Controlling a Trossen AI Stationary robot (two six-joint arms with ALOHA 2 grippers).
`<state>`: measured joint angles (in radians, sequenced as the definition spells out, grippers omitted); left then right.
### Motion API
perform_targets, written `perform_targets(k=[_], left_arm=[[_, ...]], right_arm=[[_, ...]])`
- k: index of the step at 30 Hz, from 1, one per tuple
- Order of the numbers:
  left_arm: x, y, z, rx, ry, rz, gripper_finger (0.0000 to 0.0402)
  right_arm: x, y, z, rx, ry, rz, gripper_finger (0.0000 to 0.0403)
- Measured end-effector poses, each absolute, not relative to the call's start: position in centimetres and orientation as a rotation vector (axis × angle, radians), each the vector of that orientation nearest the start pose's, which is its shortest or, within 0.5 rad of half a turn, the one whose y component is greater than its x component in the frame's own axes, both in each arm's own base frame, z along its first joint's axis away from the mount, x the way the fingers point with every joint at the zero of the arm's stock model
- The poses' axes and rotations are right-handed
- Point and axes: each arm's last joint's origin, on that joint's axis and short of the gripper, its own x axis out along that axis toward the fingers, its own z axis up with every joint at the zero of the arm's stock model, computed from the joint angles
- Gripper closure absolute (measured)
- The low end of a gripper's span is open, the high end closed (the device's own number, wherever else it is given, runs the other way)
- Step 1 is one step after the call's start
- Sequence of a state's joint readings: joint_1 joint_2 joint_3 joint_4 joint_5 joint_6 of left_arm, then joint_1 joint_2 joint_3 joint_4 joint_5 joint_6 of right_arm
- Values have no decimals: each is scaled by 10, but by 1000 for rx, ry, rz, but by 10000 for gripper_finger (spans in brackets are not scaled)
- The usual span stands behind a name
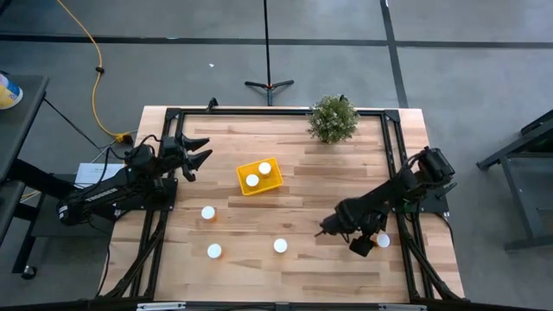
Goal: Pick and place pill bottles into a basket
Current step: Put the orange pill bottle into the yellow bin
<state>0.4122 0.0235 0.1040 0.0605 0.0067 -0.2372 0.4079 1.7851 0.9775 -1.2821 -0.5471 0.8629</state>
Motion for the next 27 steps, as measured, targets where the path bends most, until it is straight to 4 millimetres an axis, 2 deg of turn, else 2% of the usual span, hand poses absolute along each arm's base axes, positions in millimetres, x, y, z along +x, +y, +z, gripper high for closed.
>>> perform_targets(k=[8, 27], left_arm=[[84, 36, 203, -207, -187, 386, 143], [84, 36, 203, -207, -188, 385, 143]], right_arm=[[215, 115, 146, 585, 2251, -378, 139], [213, 119, 147, 650, 2286, -347, 139]])
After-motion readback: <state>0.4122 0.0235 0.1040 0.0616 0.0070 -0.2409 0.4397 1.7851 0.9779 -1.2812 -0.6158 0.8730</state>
